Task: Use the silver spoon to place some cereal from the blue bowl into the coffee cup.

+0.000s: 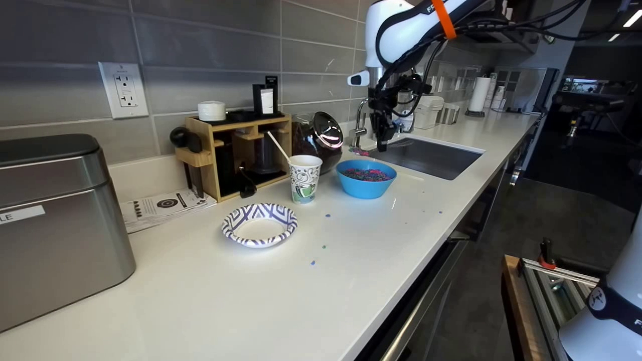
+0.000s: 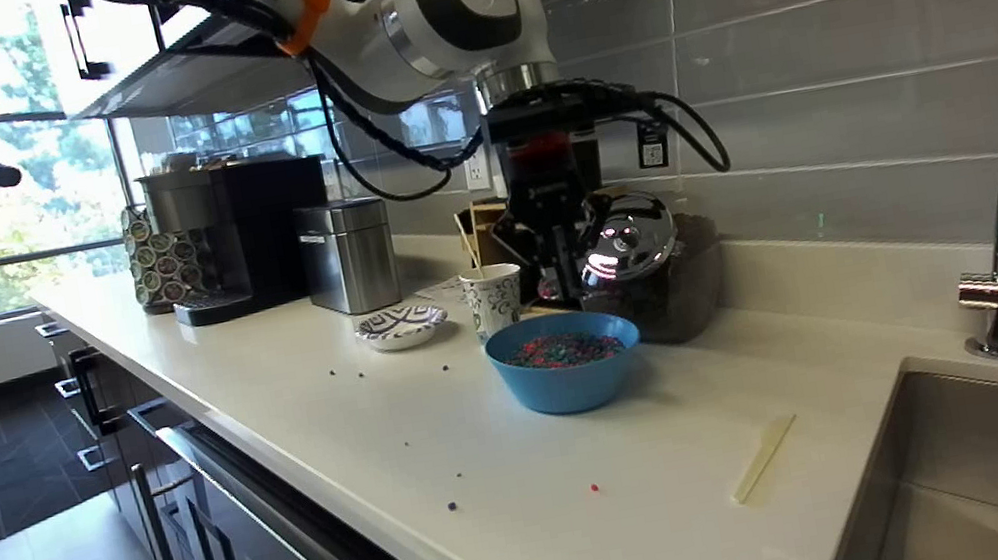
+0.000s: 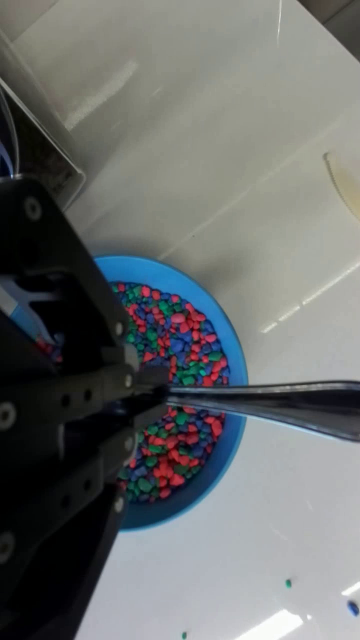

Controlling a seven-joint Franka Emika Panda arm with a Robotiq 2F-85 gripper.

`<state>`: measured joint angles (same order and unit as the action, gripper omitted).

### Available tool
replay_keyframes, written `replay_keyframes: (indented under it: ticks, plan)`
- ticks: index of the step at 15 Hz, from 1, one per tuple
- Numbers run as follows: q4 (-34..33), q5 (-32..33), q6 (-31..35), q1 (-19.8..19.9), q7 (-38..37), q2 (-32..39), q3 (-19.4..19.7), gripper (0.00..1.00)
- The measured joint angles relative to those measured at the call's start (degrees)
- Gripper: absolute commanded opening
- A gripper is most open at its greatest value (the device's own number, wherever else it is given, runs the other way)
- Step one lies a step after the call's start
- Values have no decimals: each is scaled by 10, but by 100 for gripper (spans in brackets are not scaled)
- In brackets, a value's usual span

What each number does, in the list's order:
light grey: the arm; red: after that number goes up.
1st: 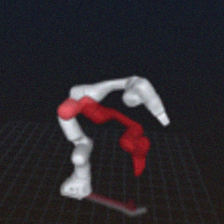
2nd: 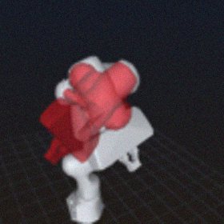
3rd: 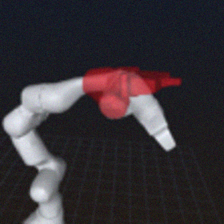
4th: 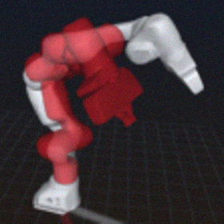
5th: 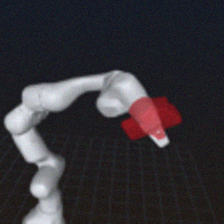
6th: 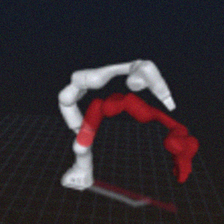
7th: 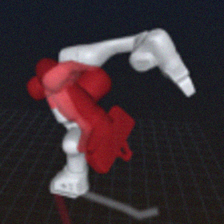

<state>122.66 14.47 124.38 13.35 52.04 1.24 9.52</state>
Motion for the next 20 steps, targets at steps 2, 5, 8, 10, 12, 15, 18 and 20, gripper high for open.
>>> replay_keyframes:
  ticks: [2, 5, 8, 10, 12, 15, 18, 20]
  plan:
    - [4, 0, -1, -7, -5, -10, -1, 1]
    - [6, -1, -11, -19, -15, -23, -4, 1]
    - [5, -5, -27, -30, -27, -34, -8, 1]
    - [5, -6, -38, -38, -41, -38, -10, 1]
    - [2, -6, -47, -45, -58, -39, -15, 1]
    - [0, -9, -54, -56, -82, -38, -23, 1]
    - [-9, -10, -61, -66, -103, -33, -30, 1]
    - [-20, -11, -71, -71, -115, -29, -35, 1]
